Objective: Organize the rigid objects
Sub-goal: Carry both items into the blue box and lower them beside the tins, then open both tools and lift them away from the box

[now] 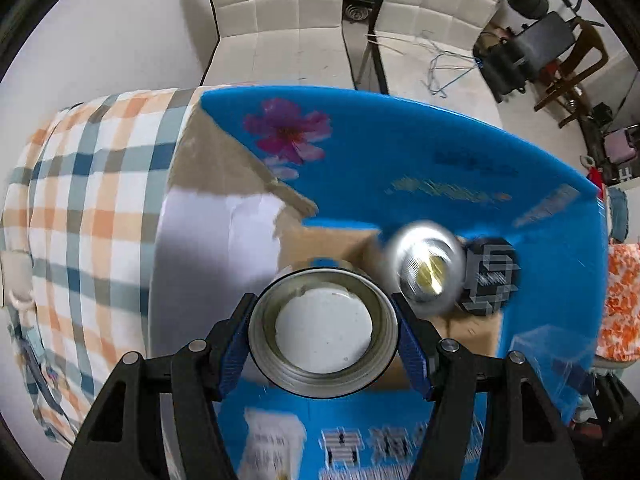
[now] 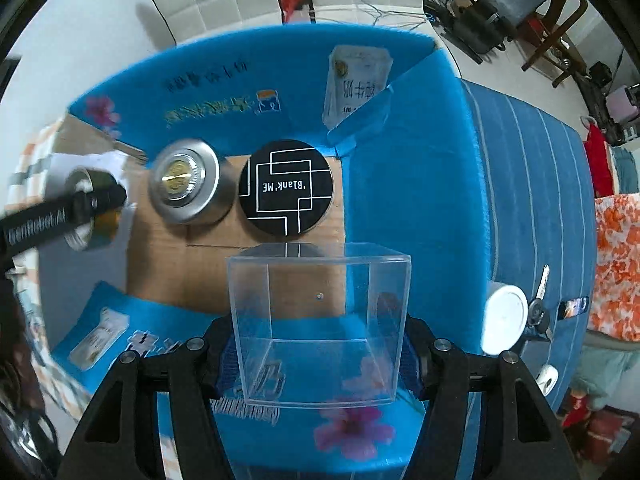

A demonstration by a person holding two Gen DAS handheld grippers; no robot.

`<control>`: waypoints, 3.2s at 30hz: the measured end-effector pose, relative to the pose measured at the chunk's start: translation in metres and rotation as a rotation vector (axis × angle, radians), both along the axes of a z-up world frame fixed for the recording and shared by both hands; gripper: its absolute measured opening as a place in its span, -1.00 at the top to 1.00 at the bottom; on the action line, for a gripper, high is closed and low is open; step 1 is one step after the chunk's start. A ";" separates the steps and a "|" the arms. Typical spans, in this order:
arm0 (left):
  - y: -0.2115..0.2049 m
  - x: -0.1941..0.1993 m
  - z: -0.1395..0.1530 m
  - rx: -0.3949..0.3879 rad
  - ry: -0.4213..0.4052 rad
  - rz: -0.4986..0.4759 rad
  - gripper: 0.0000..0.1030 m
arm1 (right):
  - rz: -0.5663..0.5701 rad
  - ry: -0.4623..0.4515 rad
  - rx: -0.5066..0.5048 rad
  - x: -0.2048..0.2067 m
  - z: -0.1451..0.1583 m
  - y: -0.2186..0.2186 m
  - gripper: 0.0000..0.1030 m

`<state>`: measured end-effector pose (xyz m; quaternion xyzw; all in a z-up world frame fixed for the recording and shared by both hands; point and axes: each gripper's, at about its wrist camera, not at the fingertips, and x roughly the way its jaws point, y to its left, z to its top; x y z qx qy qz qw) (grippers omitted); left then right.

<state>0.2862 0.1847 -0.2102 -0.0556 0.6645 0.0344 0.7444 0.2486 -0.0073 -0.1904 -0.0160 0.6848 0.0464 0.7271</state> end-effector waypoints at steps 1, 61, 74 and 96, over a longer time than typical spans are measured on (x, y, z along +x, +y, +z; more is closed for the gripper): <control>0.000 0.005 -0.004 0.013 0.003 -0.008 -0.22 | 0.002 0.007 -0.007 0.003 -0.004 0.003 -0.28; -0.017 -0.104 0.129 0.023 -0.190 -0.032 -1.00 | 0.047 -0.154 0.077 -0.075 0.086 -0.017 -0.82; -0.039 -0.163 0.208 0.043 -0.331 -0.026 -1.00 | 0.101 -0.300 0.125 -0.131 0.185 -0.040 -0.82; -0.246 -0.171 0.143 -0.126 -0.234 -0.269 -1.00 | -0.292 -0.183 0.052 -0.180 0.121 -0.292 -0.82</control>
